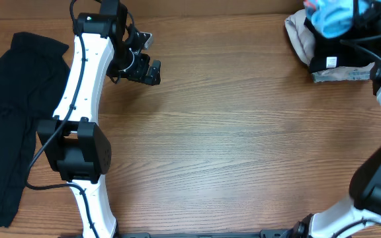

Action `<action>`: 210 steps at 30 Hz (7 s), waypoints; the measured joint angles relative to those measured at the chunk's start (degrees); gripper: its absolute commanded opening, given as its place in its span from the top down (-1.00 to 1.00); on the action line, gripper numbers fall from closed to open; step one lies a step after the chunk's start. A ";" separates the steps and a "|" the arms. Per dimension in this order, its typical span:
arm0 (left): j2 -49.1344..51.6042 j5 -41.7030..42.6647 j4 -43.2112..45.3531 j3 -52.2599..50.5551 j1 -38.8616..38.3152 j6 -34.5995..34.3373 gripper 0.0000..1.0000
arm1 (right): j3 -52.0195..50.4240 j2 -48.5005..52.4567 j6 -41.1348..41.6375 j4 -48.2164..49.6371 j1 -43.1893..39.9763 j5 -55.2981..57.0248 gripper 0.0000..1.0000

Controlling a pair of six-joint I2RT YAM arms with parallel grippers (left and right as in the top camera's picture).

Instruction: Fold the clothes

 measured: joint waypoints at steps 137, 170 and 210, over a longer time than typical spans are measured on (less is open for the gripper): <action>0.00 0.00 5.60 -0.04 0.00 -0.02 -0.99 | -83.89 -105.42 -33.99 1.36 29.03 28.44 -1.00; 0.00 0.00 5.60 -0.04 0.00 -0.02 -1.00 | -83.89 -106.51 -33.99 -9.88 29.07 28.28 -1.00; -92.65 8.37 71.65 -82.34 10.54 8.04 -0.99 | -83.89 -106.51 -33.99 -9.94 29.05 28.28 -1.00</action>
